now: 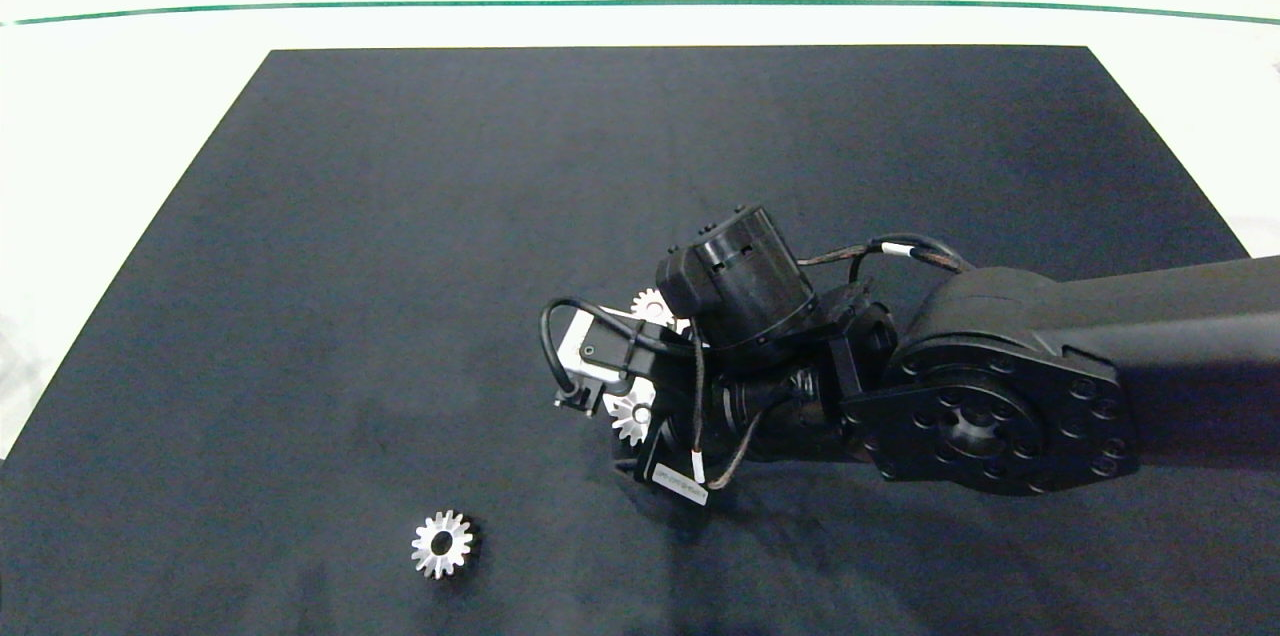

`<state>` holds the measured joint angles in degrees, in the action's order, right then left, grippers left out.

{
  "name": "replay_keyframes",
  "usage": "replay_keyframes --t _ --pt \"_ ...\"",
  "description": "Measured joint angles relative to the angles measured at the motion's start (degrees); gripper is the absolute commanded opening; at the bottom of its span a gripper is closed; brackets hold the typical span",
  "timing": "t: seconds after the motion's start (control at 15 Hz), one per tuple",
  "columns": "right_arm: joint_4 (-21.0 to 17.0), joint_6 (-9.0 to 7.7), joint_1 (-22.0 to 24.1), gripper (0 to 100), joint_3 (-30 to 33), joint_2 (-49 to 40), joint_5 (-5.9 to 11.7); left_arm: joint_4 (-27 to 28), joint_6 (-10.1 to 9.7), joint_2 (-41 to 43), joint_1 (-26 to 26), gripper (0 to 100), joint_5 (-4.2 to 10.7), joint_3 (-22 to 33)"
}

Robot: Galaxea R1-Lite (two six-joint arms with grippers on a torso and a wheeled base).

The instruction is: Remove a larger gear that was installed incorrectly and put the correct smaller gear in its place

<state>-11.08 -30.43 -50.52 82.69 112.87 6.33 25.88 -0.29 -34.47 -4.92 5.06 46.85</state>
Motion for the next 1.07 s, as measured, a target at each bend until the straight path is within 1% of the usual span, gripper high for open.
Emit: replay_keyframes --t 0.13,0.33,1.0,1.07 --pt "-0.02 -0.05 0.0 65 0.02 0.11 0.0 -0.02 -0.01 0.0 0.0 100 0.0 -0.05" --pt "0.01 -0.05 0.0 59 0.22 0.33 0.74 -0.02 -0.04 0.0 0.0 100 0.0 -0.07" --pt "0.0 -0.16 0.0 40 0.38 0.66 1.0 0.0 -0.01 0.09 -0.06 100 0.0 -0.16" --pt "0.01 -0.41 0.0 38 0.39 0.69 1.02 0.0 -0.01 0.09 -0.06 100 0.0 -0.18"
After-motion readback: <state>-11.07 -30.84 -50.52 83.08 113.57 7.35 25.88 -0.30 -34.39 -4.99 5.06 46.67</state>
